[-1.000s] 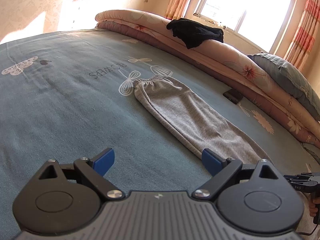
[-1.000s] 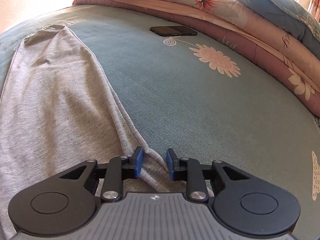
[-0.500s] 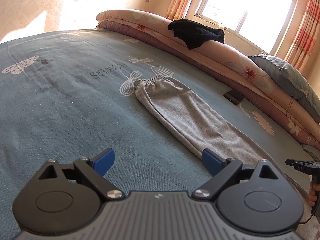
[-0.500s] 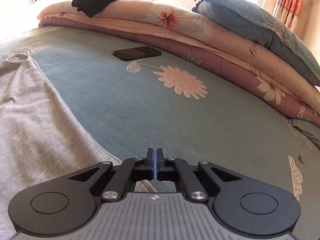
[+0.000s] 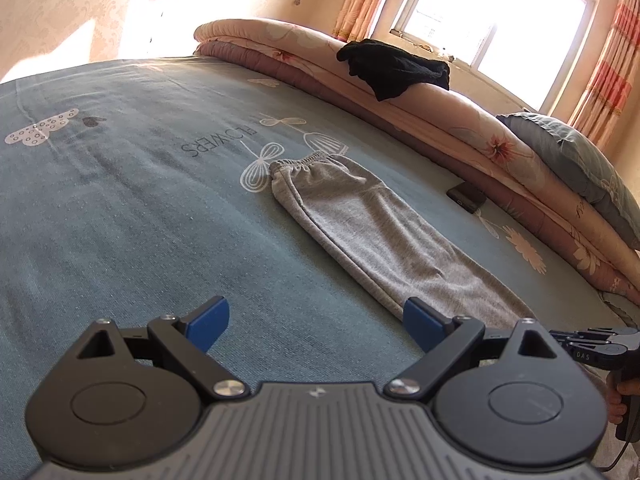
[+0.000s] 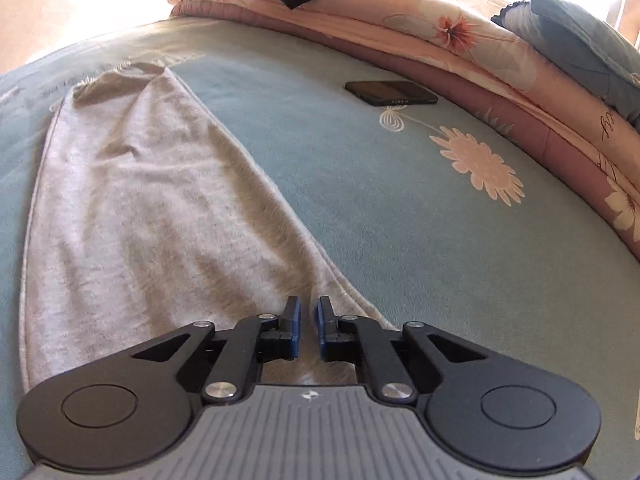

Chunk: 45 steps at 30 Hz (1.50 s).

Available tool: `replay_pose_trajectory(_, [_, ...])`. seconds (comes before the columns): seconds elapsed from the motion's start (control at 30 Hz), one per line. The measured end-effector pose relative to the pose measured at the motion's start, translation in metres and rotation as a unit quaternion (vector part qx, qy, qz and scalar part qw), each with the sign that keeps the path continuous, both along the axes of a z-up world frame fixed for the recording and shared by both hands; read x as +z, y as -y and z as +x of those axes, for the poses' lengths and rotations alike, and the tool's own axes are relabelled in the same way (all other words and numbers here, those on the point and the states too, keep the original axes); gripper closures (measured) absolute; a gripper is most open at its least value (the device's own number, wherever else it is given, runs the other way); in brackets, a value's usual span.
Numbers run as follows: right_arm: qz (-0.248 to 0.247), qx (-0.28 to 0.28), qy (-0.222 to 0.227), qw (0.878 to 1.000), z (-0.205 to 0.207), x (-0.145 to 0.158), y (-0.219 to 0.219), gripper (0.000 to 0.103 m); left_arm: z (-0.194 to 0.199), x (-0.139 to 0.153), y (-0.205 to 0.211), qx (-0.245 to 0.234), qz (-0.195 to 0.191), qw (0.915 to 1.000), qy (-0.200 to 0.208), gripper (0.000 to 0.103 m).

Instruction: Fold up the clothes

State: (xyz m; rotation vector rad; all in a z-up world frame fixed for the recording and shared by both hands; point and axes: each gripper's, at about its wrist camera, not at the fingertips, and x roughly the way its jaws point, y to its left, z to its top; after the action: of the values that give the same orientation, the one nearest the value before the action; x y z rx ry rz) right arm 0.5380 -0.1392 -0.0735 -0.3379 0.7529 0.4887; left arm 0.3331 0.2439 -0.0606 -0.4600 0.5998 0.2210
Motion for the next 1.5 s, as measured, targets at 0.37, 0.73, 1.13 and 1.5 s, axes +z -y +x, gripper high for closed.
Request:
replay_pose_trajectory(0.37, [-0.051,-0.007,0.013,0.999,0.021,-0.023,-0.009,0.068,0.001,-0.001,-0.001,0.002,-0.002,1.0000,-0.001,0.009])
replay_pose_trajectory(0.73, [-0.026,-0.142,0.039,0.989,0.042,-0.023,-0.008,0.102,-0.002,0.001,-0.002,0.001,-0.004,1.0000,0.006,0.009])
replay_pose_trajectory(1.13, [-0.001,-0.044,-0.007,0.999,-0.033,-0.021,-0.059,0.093,-0.006,0.004,-0.008,0.003,-0.019,0.9997,0.016,0.009])
replay_pose_trajectory(1.5, [0.022,0.034,-0.022,0.999,-0.076,0.001,-0.097,0.078,-0.008,0.006,-0.011,0.002,-0.029,0.9994,0.019,0.009])
